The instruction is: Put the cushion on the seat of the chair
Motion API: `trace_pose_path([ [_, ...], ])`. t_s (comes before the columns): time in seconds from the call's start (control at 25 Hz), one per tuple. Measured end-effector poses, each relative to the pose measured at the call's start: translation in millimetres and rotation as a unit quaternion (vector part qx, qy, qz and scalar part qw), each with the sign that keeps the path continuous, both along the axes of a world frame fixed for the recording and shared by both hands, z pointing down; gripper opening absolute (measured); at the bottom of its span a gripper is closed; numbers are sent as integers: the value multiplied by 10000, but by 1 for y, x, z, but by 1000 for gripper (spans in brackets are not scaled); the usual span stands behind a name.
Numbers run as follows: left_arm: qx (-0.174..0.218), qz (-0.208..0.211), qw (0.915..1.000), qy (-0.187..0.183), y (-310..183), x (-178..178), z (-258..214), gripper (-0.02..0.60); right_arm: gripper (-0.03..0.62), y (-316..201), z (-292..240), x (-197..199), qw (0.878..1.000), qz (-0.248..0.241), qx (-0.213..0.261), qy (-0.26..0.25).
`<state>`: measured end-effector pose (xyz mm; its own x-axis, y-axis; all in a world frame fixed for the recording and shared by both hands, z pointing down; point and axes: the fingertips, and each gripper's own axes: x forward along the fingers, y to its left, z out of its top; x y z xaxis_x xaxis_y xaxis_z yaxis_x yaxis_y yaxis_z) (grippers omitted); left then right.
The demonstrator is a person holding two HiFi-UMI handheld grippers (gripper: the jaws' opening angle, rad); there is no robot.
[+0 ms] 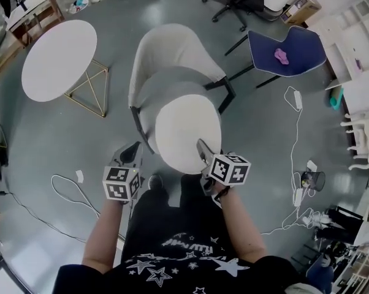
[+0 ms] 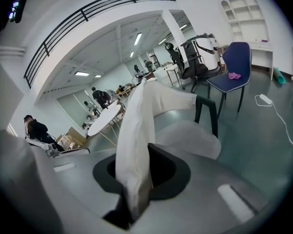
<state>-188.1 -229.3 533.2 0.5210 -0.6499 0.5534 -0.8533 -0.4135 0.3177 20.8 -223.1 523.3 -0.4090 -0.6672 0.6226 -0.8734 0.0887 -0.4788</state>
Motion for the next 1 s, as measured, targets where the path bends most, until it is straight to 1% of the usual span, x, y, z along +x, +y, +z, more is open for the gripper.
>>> trace_pose_path([
  [0.28, -335, -346, 9986, -234, -1, 4, 27, 8, 57, -40, 34, -12, 9986, -387, -107, -341],
  [0.44, -403, -627, 9964, -403, -13, 14, 35, 8, 57, -69, 50, -7, 9961, -620, -90, -618],
  [0.64, -531, -1017, 9922, -487, -26, 31, 44, 8, 57, -99, 75, -2, 9918, -822, -243, -952],
  [0.84, -721, -1265, 9879, -539, -31, 45, 55, 8, 57, -122, 103, 8, 9894, -927, -443, -1031],
  [1.0, -884, -1444, 9843, -503, -32, 62, 78, 8, 57, -135, 136, 25, 9889, -1090, -498, -880],
])
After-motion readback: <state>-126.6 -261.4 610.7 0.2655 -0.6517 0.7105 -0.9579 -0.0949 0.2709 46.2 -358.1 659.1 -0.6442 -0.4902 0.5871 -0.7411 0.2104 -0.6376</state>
